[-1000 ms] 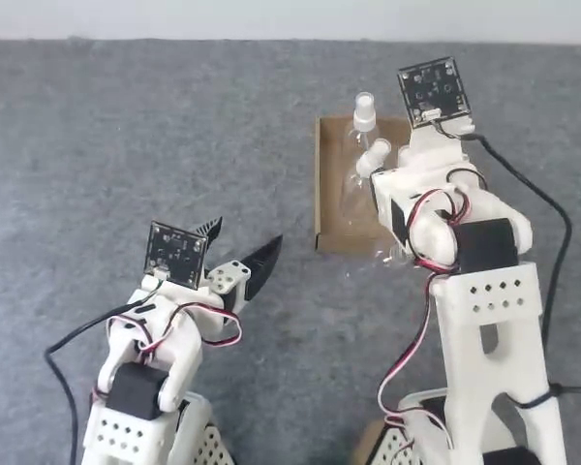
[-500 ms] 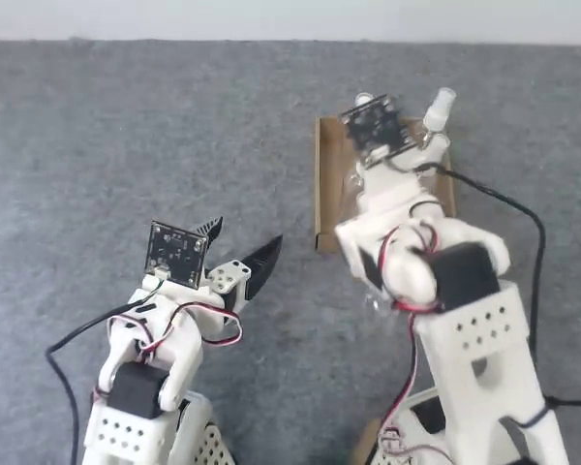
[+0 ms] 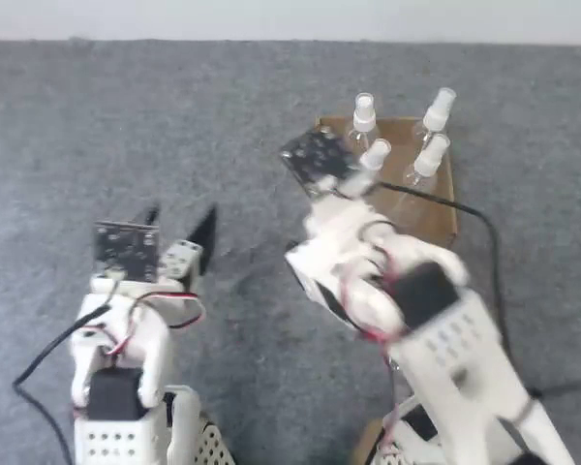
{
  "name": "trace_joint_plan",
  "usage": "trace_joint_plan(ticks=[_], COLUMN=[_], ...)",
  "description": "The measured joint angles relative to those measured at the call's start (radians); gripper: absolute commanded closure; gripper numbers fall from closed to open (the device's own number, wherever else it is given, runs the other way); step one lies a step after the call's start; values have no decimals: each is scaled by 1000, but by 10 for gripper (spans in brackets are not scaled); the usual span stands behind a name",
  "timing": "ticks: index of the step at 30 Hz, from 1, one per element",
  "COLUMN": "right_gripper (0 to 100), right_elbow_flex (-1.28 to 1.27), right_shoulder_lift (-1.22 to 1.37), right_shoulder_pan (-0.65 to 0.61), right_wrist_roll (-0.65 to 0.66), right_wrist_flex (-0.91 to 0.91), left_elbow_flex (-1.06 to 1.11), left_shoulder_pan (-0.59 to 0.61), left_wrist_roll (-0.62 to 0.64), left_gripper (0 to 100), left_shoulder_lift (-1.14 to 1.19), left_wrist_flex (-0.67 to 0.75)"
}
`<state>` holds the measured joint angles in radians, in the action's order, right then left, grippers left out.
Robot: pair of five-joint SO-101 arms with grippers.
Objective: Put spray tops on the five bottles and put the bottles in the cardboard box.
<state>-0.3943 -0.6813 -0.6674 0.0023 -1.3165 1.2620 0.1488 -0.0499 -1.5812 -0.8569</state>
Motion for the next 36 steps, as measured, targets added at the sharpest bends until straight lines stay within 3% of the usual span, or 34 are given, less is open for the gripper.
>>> trace_joint_plan(ticks=[4,9,13,20,28,36], right_gripper=[991,983,872,684,765,828], right_elbow_flex=[-71,-94,-94,-94,-94,-94], right_shoulder_lift=[147,350,496,635,624,299], right_shoulder_pan=[-11,-37,-100,-140,-140,-15], right_wrist_roll=[-14,-18,-25,-161,-169,-163], right_wrist_flex=[176,376,440,517,497,173], left_elbow_flex=[-100,-123,-95,86,190,235], left_shoulder_pan=[84,95,95,95,95,97], left_wrist_roll=[-41,-49,-28,37,40,40], left_gripper=[771,771,771,771,774,775], left_shoulder_lift=[20,157,230,219,72,-49], left_wrist_flex=[-74,-104,-104,-26,-17,-17])
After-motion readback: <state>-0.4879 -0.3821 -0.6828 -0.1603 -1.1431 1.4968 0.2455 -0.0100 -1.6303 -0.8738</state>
